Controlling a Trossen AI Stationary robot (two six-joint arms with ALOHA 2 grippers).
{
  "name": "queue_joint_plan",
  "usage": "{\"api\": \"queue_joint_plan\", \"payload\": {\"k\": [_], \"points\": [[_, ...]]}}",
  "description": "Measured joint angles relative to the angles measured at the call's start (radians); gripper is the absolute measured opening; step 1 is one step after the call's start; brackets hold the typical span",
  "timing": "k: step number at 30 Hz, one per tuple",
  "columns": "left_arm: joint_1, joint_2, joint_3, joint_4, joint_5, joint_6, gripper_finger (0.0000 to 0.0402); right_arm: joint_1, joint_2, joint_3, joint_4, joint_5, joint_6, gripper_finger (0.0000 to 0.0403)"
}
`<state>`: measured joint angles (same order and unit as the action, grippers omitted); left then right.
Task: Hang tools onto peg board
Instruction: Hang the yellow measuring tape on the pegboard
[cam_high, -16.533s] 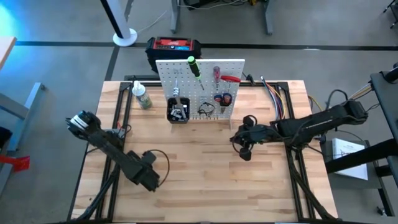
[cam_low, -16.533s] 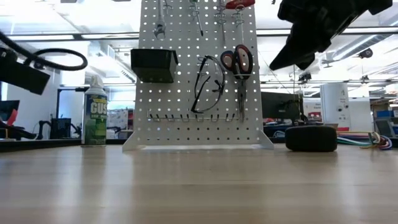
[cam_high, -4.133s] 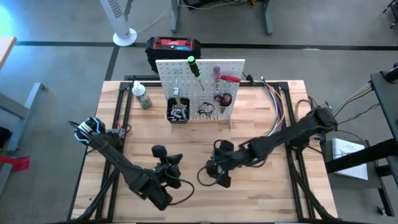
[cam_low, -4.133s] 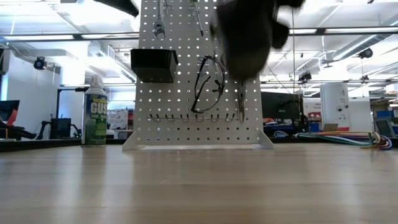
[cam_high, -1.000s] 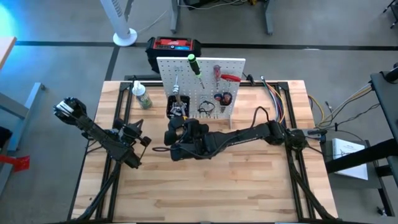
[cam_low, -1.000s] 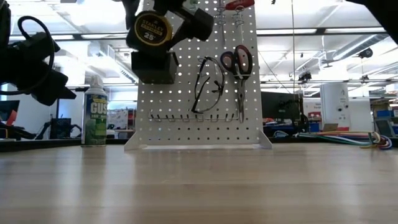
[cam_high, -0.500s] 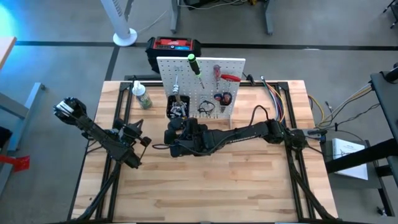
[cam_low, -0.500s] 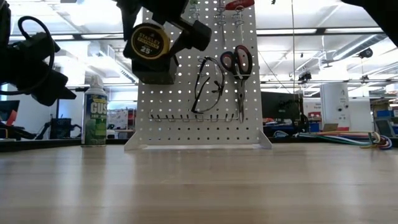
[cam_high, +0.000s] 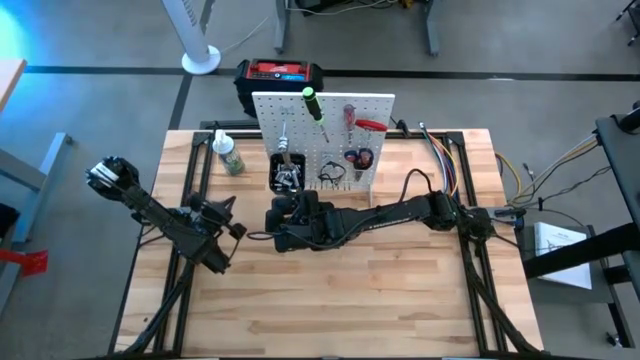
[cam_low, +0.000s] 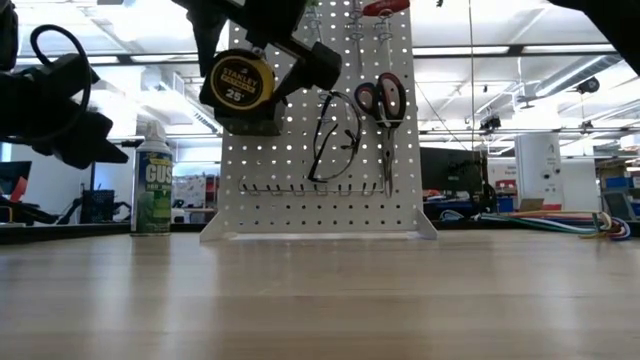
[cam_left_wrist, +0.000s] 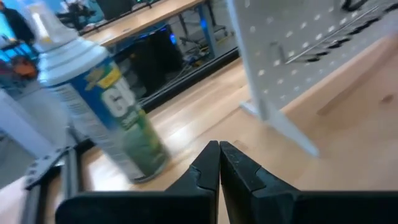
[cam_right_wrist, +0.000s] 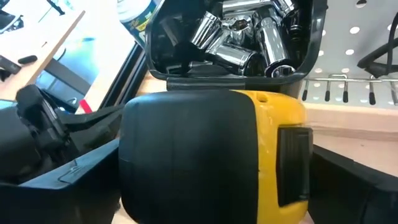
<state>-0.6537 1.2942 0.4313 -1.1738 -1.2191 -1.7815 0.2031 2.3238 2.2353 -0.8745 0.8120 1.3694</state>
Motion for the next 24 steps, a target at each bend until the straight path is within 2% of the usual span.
{"api": "queue_joint_plan", "payload": {"k": [5,13,15,18,24], "points": [[0.000,0.000,0.011,0.203,-0.055,0.202,0.0000,0.000,0.000,0.025,-0.002,0.000,-0.015,0.0388],[0.004,0.000,0.032,0.662,-0.182,0.697,0.0000,-0.003,0.000,0.067,-0.010,0.009,-0.048,0.0389],[0.015,0.000,0.033,0.717,-0.232,0.747,0.0000,-0.007,0.000,0.067,-0.012,-0.012,-0.049,0.0389],[0.063,0.000,0.033,0.729,-0.271,0.745,0.0000,-0.013,0.000,0.066,-0.013,-0.043,-0.056,0.0389],[0.180,0.014,0.030,0.730,-0.220,0.774,0.0000,-0.017,0.000,0.065,-0.030,-0.066,-0.078,0.0389]]}}
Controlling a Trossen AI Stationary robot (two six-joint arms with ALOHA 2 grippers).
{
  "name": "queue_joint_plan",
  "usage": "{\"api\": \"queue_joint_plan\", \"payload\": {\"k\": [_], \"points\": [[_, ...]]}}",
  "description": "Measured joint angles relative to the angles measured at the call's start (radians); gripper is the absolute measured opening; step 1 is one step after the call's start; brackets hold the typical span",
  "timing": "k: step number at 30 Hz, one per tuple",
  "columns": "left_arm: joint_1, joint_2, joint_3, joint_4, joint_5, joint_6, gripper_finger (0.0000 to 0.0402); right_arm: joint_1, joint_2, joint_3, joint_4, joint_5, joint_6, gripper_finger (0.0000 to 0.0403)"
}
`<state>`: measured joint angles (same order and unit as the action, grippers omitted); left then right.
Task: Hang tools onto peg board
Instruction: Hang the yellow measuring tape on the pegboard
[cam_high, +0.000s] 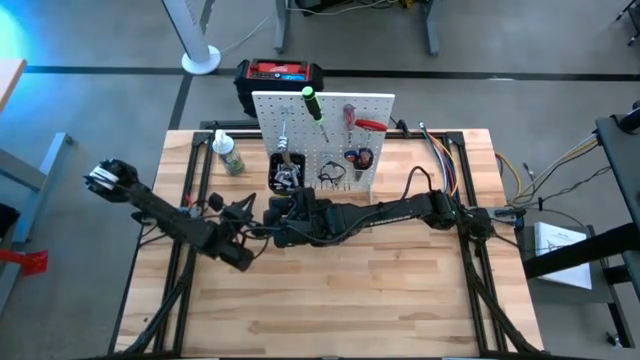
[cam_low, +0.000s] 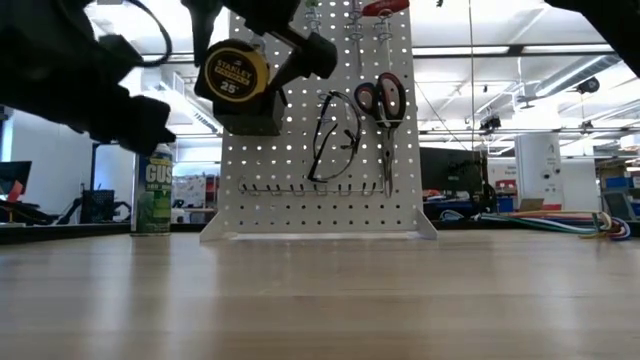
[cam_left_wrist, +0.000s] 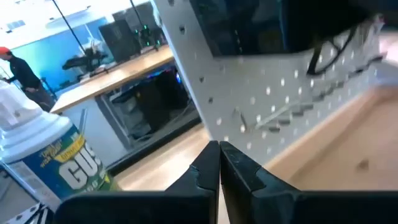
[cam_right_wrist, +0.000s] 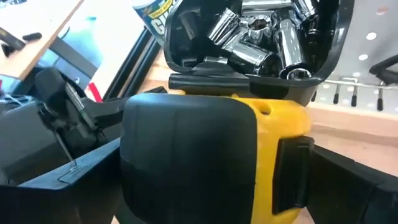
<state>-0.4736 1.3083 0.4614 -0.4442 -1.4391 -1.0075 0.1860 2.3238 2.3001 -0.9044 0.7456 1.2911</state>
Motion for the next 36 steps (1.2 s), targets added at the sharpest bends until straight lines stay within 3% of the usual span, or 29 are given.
{"api": "queue_joint_plan", "payload": {"k": [13,22,30,36], "points": [[0.009,0.082,-0.026,0.004,0.091,-0.048,0.0000,0.044,0.001,-0.003,-0.040,-0.001,-0.063,0.0389],[-0.011,0.135,-0.063,0.024,0.172,-0.092,0.0000,0.107,0.019,-0.058,-0.050,-0.114,-0.031,0.0389],[-0.079,0.146,-0.133,0.041,0.213,-0.182,0.0000,0.158,0.117,-0.104,-0.062,-0.182,0.125,0.0389],[-0.097,0.137,-0.133,0.044,0.231,-0.181,0.0000,0.161,0.161,-0.104,-0.031,-0.301,-0.059,0.0389]]}}
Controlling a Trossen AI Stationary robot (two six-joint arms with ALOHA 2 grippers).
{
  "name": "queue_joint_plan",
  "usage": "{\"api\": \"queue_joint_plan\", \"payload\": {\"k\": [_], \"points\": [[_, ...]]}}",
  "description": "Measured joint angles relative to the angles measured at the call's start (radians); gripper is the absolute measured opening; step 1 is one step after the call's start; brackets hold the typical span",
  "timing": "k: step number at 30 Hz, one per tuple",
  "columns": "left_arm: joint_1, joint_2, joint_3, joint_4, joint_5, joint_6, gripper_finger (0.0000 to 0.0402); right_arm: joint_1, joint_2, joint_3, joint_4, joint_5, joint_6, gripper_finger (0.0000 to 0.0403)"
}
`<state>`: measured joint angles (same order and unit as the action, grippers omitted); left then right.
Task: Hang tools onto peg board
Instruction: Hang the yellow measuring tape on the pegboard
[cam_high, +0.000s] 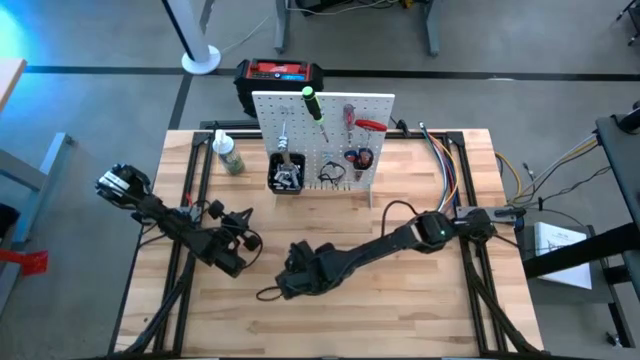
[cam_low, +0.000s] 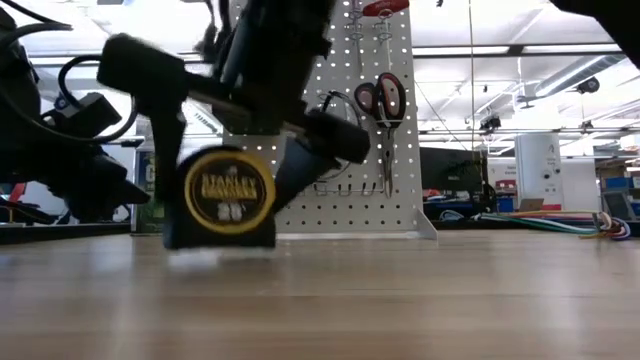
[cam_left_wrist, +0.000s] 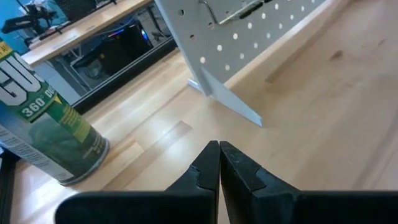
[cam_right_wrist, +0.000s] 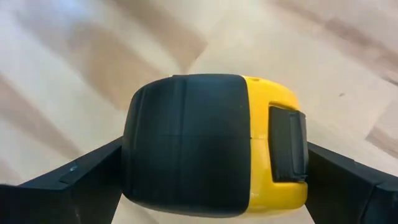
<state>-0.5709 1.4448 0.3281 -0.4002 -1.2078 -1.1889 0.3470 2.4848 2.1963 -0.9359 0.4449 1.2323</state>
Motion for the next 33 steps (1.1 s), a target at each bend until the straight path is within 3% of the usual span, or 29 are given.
{"api": "queue_joint_plan", "payload": {"k": [3,7,13,21,33], "points": [[-0.001,0.000,0.003,0.000,0.006,0.026,0.0000,0.000,0.002,0.000,-0.003,-0.068,-0.096,0.0389],[-0.002,-0.001,0.008,0.009,0.052,0.124,0.0000,0.001,0.002,0.001,0.000,-0.078,-0.142,0.0389],[-0.002,-0.001,0.012,0.017,0.069,0.133,0.0000,0.000,0.001,0.003,0.004,-0.078,-0.098,0.0390],[-0.002,-0.001,0.010,0.017,0.065,0.133,0.0000,0.026,0.001,0.003,0.009,0.028,0.056,0.0390],[-0.002,-0.001,0.010,0.018,0.041,0.157,0.0000,0.044,-0.008,-0.035,0.055,0.106,0.095,0.0399]]}}
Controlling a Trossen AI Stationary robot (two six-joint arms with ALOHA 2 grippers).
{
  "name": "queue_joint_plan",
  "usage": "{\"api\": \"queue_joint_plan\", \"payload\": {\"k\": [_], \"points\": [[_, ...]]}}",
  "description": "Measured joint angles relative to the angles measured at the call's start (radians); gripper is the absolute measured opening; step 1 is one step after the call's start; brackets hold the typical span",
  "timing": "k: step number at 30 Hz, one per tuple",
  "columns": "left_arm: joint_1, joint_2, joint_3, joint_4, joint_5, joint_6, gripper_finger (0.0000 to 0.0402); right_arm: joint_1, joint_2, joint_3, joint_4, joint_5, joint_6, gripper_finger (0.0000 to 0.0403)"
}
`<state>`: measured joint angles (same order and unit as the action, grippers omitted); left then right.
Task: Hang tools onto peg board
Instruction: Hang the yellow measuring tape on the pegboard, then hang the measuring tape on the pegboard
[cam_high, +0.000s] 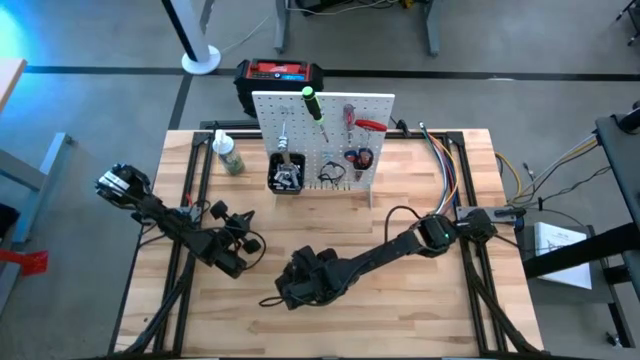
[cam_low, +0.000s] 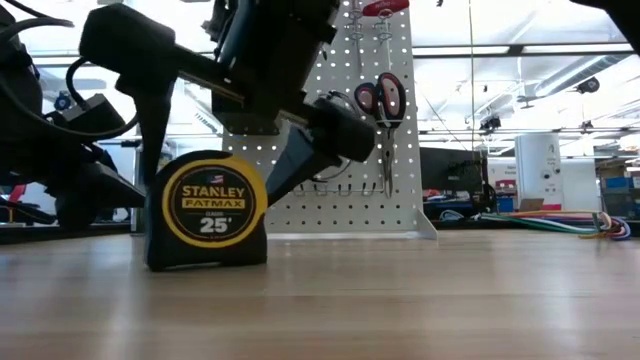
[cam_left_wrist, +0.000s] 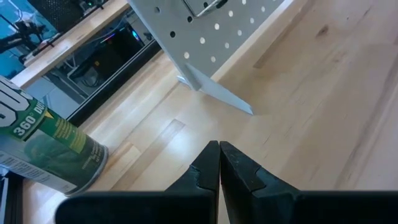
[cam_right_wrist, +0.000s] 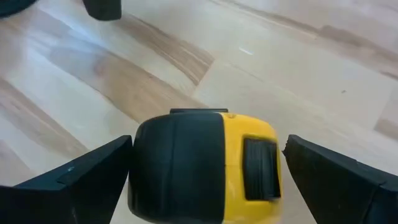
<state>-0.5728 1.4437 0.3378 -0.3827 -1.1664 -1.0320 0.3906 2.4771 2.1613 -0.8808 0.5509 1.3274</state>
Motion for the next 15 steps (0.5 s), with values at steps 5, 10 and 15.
{"api": "queue_joint_plan", "payload": {"k": [5,10,15], "points": [[0.000,0.000,0.000,0.000,-0.001,0.003,0.0000,0.003,-0.014,0.025,-0.045,-0.036,-0.129,0.0400],[0.000,0.000,0.000,0.001,-0.002,0.003,0.0000,0.011,-0.080,0.081,-0.146,-0.044,-0.225,0.0400],[0.002,-0.001,0.002,-0.001,-0.008,0.003,0.0000,-0.002,-0.132,0.103,-0.206,-0.094,-0.458,0.0400]]}}
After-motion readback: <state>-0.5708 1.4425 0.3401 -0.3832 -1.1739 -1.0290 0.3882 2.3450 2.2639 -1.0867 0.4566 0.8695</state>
